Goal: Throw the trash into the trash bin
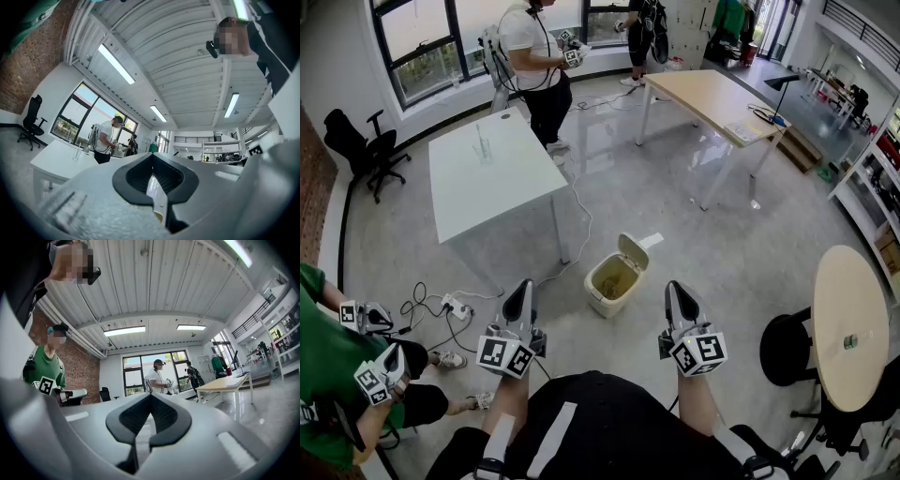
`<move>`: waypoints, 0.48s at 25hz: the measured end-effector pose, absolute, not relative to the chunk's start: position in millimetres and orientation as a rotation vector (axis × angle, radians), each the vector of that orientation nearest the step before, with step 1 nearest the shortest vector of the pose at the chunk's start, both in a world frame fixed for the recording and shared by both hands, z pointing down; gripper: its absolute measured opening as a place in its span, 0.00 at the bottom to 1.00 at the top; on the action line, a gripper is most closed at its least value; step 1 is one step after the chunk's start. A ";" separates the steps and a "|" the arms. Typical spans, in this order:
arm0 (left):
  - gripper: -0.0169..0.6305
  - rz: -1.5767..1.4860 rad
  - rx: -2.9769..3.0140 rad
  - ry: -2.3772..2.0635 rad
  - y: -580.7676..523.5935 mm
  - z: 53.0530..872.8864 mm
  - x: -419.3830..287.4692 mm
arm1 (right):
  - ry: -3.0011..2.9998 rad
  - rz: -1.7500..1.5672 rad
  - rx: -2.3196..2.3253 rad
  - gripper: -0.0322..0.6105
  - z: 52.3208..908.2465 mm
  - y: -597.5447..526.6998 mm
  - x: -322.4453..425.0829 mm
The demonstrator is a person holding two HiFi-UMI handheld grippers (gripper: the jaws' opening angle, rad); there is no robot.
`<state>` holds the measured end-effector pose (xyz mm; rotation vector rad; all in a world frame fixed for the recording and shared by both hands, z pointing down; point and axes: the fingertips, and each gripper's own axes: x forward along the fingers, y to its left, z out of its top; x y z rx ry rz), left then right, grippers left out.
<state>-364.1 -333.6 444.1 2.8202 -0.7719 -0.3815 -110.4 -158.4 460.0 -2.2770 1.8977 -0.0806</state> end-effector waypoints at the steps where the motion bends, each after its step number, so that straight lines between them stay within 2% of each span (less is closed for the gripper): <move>1: 0.03 -0.381 2.821 -0.767 -333.4 444.1 -363.2 | 1.902 -0.081 -2.279 0.06 460.6 -159.0 -110.6; 12: 0.03 -0.381 2.826 -0.730 -327.5 440.7 -352.7 | 1.898 -0.081 -2.301 0.06 460.2 -151.7 -105.0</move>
